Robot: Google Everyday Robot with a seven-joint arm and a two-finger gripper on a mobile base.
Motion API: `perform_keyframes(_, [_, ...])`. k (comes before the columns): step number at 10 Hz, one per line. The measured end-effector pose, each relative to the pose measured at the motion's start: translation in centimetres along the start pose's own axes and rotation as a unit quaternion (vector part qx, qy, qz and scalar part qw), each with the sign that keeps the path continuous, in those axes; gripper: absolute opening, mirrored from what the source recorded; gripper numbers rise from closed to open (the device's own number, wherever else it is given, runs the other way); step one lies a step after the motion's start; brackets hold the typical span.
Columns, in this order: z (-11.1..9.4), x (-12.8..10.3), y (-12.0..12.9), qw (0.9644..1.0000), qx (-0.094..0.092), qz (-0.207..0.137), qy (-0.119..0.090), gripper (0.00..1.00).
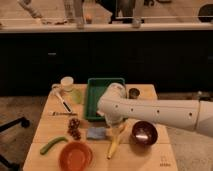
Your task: Place apple in purple bowl
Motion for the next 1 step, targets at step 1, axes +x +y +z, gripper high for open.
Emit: perform_keyframes(1, [-0.41,0.63,-0.11,0.9999,0.003,0.013,0.003,0.0])
